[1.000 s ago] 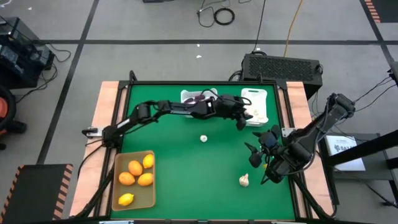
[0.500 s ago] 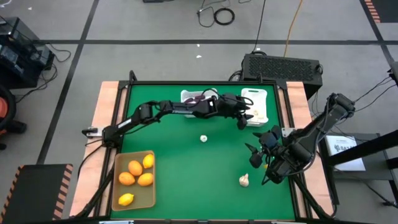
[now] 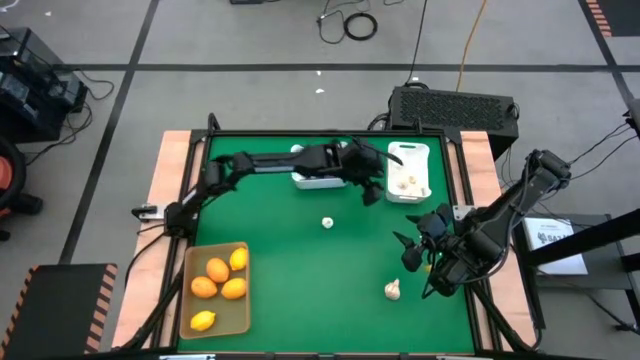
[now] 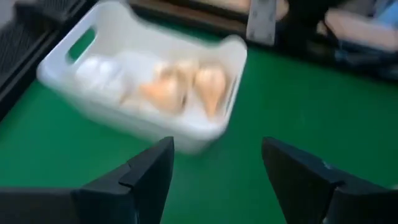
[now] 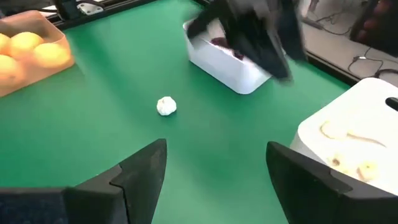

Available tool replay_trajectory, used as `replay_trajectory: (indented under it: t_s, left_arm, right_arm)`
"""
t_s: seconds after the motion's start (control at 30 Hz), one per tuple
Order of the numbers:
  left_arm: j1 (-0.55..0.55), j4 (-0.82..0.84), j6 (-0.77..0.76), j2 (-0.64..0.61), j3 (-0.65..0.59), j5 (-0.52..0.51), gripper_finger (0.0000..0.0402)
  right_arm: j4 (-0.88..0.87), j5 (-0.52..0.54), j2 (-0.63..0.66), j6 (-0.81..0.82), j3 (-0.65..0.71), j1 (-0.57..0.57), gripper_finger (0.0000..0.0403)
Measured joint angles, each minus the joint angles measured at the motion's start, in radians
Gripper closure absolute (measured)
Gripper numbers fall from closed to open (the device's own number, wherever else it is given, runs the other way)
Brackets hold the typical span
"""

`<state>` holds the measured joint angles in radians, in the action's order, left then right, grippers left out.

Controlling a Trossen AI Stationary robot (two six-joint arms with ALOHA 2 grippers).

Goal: Sort produce into baskets
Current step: Put the white garlic into the right white bin

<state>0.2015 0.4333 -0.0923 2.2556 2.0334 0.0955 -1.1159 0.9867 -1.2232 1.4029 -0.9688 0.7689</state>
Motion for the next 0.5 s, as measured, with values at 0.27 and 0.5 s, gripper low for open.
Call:
replay_trajectory:
  t_s: [0.27, 0.5]
  left_arm:
    - [0.001, 0.527, 0.005, -0.241, 0.001, -0.004, 0.015]
    - [-0.043, 0.886, 0.024, -0.415, 0.001, -0.219, 0.015]
  right_arm:
    - [0.129, -0.081, -0.015, -0.077, 0.0, -0.004, 0.0138]
    - [0.417, -0.409, -0.067, -0.363, 0.0, -0.044, 0.0138]
